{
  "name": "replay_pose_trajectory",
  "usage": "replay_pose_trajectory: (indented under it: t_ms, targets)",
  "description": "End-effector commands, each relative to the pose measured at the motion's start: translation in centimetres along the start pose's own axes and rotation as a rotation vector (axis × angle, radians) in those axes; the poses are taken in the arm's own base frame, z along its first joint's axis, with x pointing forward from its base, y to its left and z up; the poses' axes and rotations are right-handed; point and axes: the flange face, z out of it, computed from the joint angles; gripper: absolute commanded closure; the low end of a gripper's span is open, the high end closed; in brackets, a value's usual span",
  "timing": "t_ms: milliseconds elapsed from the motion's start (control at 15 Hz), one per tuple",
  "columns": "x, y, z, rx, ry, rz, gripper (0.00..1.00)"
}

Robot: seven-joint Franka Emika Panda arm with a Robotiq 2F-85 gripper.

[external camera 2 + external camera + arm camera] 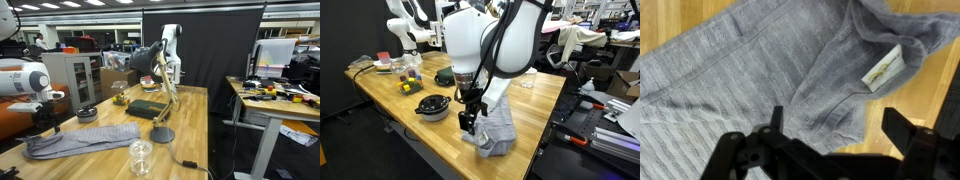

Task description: Unfold the towel on the table

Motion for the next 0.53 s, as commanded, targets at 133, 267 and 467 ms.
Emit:
replay_pose_trajectory:
  t_ms: [133, 267, 467]
  targets:
    - [0.8, 0.3, -0.1, 0.028, 0.008, 0.060, 0.00]
    - [1.6, 0.7, -0.4, 0.050, 0.012, 0.144, 0.00]
    - [2.3, 1.8, -0.3, 0.070, -0.002, 0.283, 0.00]
